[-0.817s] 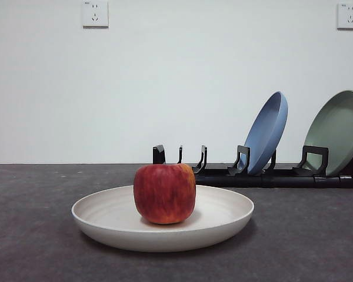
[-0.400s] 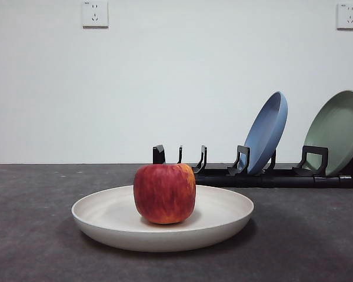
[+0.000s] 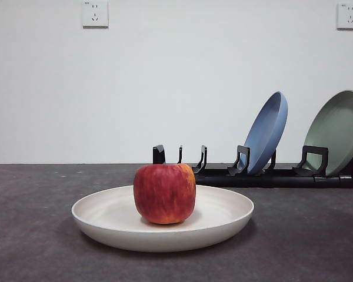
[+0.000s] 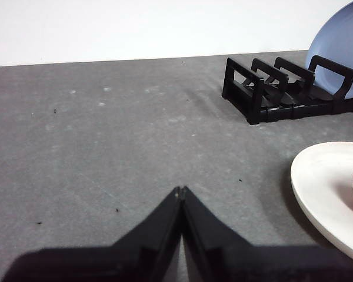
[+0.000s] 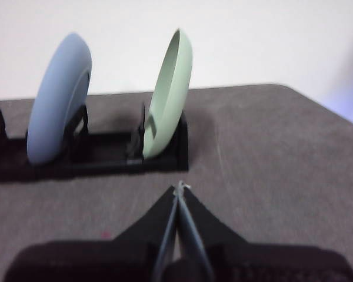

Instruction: Take the yellow plate from the plate rack,put the plate on the table,take the apple from the table,put the apple in the plate

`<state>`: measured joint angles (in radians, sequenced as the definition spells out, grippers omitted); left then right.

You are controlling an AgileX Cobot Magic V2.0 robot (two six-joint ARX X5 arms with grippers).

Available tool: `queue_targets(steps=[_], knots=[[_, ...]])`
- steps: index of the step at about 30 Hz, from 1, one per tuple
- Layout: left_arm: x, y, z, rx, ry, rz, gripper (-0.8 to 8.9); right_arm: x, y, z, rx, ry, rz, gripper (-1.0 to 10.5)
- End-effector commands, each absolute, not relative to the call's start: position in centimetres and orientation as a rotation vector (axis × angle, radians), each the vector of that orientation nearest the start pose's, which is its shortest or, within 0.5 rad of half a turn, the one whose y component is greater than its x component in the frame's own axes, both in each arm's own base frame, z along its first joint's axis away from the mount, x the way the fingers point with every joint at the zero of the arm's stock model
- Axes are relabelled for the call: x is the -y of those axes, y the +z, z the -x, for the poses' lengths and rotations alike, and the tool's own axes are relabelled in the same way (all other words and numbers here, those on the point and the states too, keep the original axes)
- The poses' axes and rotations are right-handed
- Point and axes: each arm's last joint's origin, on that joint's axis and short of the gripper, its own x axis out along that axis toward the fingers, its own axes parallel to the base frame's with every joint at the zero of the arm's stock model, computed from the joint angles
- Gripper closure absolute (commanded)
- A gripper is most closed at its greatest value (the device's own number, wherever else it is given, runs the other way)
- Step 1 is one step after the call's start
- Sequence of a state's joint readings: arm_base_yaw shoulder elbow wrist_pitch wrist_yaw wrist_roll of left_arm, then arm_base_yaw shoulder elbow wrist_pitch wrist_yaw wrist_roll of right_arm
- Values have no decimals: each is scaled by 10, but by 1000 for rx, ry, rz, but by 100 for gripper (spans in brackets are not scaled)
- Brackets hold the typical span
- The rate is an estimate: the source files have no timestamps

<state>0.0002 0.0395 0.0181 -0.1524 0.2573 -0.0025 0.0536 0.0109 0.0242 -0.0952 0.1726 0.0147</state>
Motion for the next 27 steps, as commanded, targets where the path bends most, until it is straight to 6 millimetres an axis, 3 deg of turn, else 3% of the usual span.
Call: queue_targets(steps=[1, 27], knots=[[7, 149, -97, -181, -256, 34, 817, 0, 156, -96, -117, -122, -12, 945], [7, 149, -97, -181, -256, 34, 817, 0, 152, -95, -189, -106, -6, 945]])
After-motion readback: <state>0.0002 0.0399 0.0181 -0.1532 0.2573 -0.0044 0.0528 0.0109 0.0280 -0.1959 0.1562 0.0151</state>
